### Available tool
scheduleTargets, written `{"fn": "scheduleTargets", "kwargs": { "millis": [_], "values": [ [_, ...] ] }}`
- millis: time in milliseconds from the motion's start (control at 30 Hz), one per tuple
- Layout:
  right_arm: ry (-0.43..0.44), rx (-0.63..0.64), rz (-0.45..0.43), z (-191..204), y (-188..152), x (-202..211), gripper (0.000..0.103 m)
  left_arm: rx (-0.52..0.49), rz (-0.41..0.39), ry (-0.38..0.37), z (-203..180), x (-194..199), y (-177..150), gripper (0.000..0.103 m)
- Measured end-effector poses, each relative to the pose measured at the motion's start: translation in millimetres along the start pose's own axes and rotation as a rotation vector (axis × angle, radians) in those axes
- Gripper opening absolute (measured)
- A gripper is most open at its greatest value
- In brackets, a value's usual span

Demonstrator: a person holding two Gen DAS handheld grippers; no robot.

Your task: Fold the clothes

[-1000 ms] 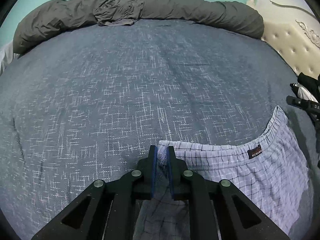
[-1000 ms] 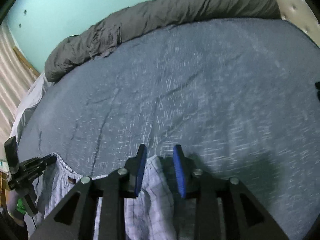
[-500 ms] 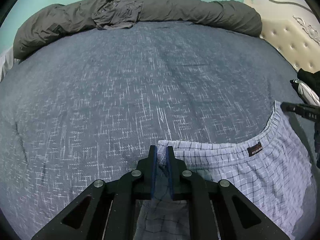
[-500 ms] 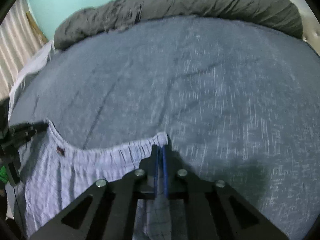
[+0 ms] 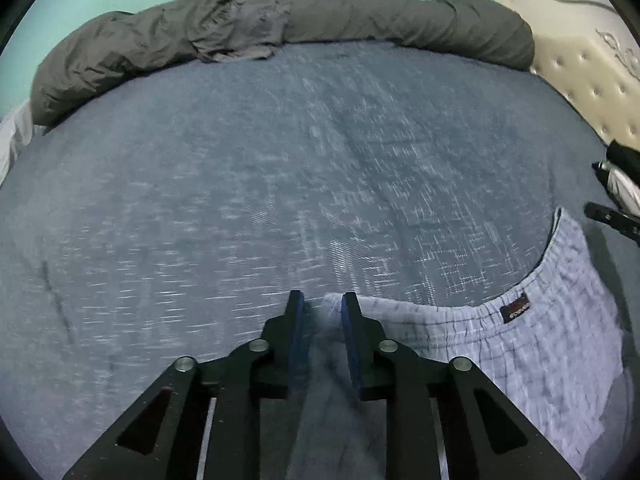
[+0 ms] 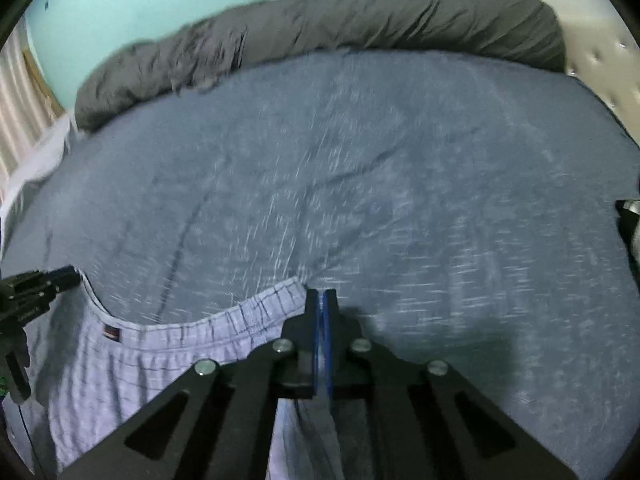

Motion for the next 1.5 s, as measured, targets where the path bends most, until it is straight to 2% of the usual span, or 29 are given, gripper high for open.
{"fn": "scheduleTargets", "kwargs": {
  "millis": [100,200,300,367,500,667,800,967,1167,1267,1400,1500],
  "values": [
    [0.007,-0.04,-0.031,-9,-18,33,0.004,0.05,-0.013,-0.006,19,29,-4,0.024],
    [0.036,-0.084,-0.052,-9,-50,62,0.013,0.102,-0.023,-0.032,38,61,-30,0.028],
    [0.046,-0.145,-0.076,-9,-86,89,0.024,0.144,-0.035,-0.04,52,86,-68,0.035],
    [0.05,-0.181,-0.081,-5,-106,99,0.027,0.194,-0.028,-0.056,61,93,-94,0.039],
    [0.033,-0.28,-0.084,-8,-139,107,0.032,0.297,-0.002,-0.079,75,97,-142,0.04],
    [0.007,-0.405,-0.09,-13,-177,114,0.032,0.312,0.012,-0.065,83,96,-161,0.04],
    [0.02,-0.432,-0.125,-9,-185,114,0.032,0.321,0.009,-0.08,88,96,-165,0.04],
    [0.034,-0.488,-0.107,-14,-192,103,0.032,0.333,0.009,-0.108,91,100,-169,0.04],
    [0.067,-0.493,-0.115,-14,-189,102,0.032,0.31,0.018,-0.114,84,97,-169,0.039],
    [0.074,-0.486,-0.113,-14,-191,102,0.014,0.295,0.024,-0.113,79,95,-169,0.039],
    [0.071,-0.489,-0.126,-19,-193,106,0.004,0.276,0.032,-0.112,74,91,-169,0.018],
    [0.061,-0.498,-0.134,-24,-193,108,0.002,0.275,0.031,-0.102,74,91,-168,0.003]
  ]
}}
Point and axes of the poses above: each gripper's, at about its wrist camera, not at the fingertips, and x roughly against the way its jaws point, z to its left, y to its top, the point moved 1 cm from there along -x, roughly the way its jaws point, and after that the axes turned 12 degrees about x, right-handed, at the moved point
